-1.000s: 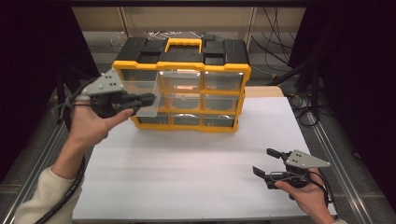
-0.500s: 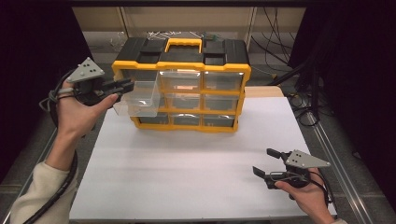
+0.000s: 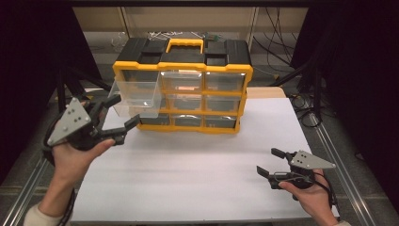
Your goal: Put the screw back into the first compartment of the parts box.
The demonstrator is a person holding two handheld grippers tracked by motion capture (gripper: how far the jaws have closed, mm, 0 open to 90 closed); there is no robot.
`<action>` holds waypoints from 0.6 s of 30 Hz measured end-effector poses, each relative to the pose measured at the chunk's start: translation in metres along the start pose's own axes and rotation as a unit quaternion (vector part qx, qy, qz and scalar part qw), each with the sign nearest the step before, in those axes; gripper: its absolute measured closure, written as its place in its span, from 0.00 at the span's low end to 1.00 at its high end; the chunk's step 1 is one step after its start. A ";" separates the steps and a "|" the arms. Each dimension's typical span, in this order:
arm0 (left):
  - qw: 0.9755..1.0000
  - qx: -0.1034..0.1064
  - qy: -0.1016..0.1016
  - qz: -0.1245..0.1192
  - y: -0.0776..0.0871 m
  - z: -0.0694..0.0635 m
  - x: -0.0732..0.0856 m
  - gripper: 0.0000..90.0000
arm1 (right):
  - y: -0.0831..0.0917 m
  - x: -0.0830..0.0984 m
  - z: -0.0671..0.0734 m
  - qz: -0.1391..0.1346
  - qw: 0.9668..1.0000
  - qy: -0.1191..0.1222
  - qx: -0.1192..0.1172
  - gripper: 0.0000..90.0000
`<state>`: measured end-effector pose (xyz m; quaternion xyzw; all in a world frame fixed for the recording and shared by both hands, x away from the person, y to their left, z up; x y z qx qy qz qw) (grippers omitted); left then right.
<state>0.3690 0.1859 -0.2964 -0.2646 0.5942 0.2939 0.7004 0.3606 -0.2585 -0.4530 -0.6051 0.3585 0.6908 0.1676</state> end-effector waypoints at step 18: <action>0.996 0.019 0.027 0.082 -0.008 -0.063 0.129 0.24 | 0.001 -0.001 -0.002 -0.007 1.000 0.001 0.003 0.17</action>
Point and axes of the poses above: each handheld gripper's, and its own axes: y roughly backward along the jaws, x roughly out of its underside, z roughly to its left, the point moved 6 cm from there along -y, roughly forward along the jaws, and after that the axes turned 2 degrees about -z, right-handed, at the moved point
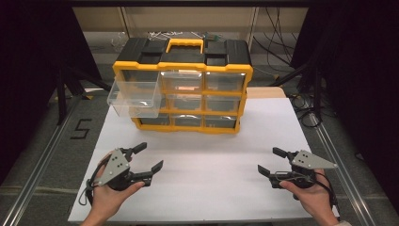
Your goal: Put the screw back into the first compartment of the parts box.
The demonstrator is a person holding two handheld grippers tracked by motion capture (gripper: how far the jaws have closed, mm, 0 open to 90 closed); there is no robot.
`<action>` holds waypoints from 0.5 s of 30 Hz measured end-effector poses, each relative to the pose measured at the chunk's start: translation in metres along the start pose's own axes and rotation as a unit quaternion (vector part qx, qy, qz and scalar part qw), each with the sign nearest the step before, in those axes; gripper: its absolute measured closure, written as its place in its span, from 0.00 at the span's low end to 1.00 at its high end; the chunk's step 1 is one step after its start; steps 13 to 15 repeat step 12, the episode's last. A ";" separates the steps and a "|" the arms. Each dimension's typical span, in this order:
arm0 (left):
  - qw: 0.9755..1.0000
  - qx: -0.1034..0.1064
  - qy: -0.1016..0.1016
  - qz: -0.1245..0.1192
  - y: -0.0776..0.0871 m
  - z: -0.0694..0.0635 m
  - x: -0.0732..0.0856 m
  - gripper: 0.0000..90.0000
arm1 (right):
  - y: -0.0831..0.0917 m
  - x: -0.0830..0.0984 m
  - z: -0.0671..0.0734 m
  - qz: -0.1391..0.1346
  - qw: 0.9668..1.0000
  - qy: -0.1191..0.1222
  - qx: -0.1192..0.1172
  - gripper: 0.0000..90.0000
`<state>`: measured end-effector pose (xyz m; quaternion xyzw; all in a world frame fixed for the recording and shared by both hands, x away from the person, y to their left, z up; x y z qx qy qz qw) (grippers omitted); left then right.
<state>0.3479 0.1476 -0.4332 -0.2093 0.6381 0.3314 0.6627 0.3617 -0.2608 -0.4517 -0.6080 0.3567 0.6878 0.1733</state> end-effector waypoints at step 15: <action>1.000 -0.003 0.012 -0.003 0.000 0.003 0.007 0.24 | 0.002 0.001 -0.001 0.006 1.000 -0.006 0.002 0.16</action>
Point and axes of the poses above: each handheld gripper's, and its own axes: y roughly backward along the jaws, x roughly out of its underside, z roughly to its left, the point moved 6 cm from there along -y, roughly forward along the jaws, and after that the axes turned 2 degrees about -z, right-handed, at the moved point
